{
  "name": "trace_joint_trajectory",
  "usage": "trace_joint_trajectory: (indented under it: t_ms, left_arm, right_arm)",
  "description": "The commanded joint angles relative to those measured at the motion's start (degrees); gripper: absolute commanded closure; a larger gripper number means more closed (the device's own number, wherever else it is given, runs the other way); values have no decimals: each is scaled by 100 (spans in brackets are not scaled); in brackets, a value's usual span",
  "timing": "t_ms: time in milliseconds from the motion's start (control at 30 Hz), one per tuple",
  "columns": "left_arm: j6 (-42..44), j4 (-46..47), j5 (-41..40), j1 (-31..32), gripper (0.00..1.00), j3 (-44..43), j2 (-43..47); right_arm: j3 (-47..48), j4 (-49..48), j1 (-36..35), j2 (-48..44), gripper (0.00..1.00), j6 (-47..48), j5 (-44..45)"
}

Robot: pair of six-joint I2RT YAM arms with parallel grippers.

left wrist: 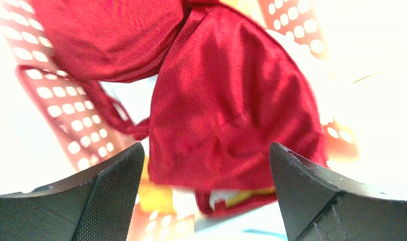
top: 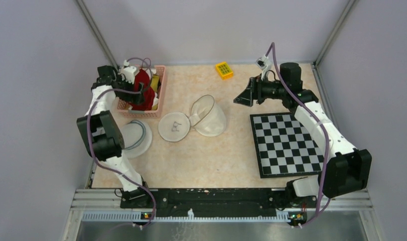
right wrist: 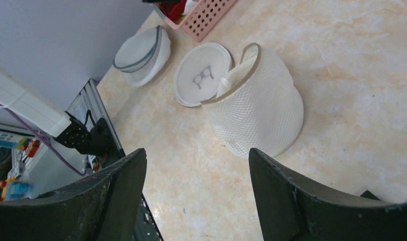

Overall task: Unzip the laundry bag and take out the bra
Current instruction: Place the bra in the bin.

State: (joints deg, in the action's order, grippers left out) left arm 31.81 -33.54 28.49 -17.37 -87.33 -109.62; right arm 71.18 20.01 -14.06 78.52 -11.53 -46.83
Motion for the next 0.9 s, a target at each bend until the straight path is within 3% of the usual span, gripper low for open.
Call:
trace_joint_trajectory:
  t_ms: [0,267,467,567,667,867]
  left_arm:
    - [257,168,48,-21,1,62,1378]
    - [438,-960,850,556,5,749,2272]
    - [-409,-314,567,1538,6,2380,2951]
    - [-1080,220,164,1717,6,2961,3084]
    - [-1663,628,88,1710,7,3325,3102]
    - [-2002,837,-104,1878,5,3512,3015]
  right_arm:
    - [-152,-49,38,-25,26,137,-11]
    - [-431,-777,1,352,28,-451,-207]
    - [-35,-1179,-281,1160,29,-929,-1]
    - [199,-1428,-512,1565,28,-1200,140]
    - [478,-1613,-735,1955,28,-1341,267]
    - [1102,-1626,-1260,2788,29,-1480,531]
